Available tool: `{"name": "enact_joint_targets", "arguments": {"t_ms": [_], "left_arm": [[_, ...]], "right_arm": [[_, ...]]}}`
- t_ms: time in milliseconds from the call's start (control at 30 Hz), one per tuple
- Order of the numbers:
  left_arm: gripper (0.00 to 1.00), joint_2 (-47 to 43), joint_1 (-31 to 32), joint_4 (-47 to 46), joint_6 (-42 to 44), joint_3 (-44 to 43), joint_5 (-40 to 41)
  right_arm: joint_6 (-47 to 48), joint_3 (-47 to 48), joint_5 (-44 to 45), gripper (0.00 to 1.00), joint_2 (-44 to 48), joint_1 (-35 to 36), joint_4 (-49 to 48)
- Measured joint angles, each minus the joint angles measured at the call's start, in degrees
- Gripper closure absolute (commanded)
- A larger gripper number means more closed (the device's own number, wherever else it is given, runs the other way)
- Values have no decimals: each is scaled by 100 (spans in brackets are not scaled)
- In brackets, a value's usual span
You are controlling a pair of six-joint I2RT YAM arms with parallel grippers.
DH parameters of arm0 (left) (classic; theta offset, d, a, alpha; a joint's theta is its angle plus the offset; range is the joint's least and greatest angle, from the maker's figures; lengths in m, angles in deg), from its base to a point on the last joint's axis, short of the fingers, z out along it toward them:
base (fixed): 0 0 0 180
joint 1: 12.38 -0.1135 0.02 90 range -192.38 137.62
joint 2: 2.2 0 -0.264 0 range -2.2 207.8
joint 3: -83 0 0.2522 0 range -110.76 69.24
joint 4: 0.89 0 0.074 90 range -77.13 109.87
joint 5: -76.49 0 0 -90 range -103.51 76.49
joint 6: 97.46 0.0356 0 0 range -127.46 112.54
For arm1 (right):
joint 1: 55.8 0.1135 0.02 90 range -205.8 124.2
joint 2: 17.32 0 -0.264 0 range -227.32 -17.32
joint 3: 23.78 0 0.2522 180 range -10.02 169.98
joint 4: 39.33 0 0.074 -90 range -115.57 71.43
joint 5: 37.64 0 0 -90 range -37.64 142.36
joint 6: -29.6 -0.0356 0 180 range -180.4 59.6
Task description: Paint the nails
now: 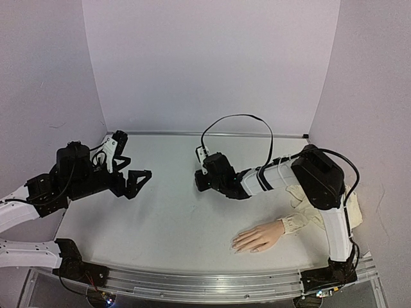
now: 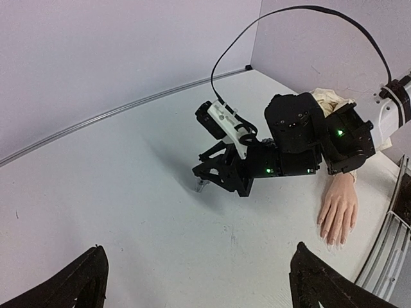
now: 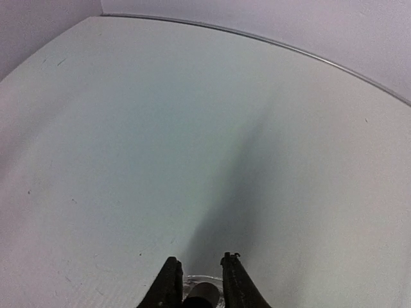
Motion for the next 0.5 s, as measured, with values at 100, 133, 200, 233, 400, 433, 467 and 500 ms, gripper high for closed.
{"name": "enact_joint_targets", "arguments": {"t_ms": [100, 133, 200, 233, 400, 433, 467, 500], "left_arm": [[1, 17, 0, 70, -42, 0, 24], [1, 35, 0, 72, -55, 0, 39], [1, 96, 0, 85, -79, -11, 76], [1, 136, 0, 118, -81, -44, 107], [1, 310, -11, 229, -76, -459, 323], [1, 319, -20, 240, -72, -542, 363], [1, 328, -37, 249, -59, -643, 415], [0, 339, -55, 247, -48, -737, 459]], "right_arm": [[33, -144, 85, 10, 15, 0, -186], [46, -221, 101, 3, 28, 0, -199], [52, -358, 149, 2, 85, 0, -103], [61, -387, 186, 2, 153, 0, 103], [4, -660, 278, 2, 1270, -61, 1150], [-7, -772, 286, 2, 1622, -79, 1300], [-15, -916, 306, 2, 2096, -103, 1458], [-20, -1056, 354, 2, 2599, -133, 1604]]}}
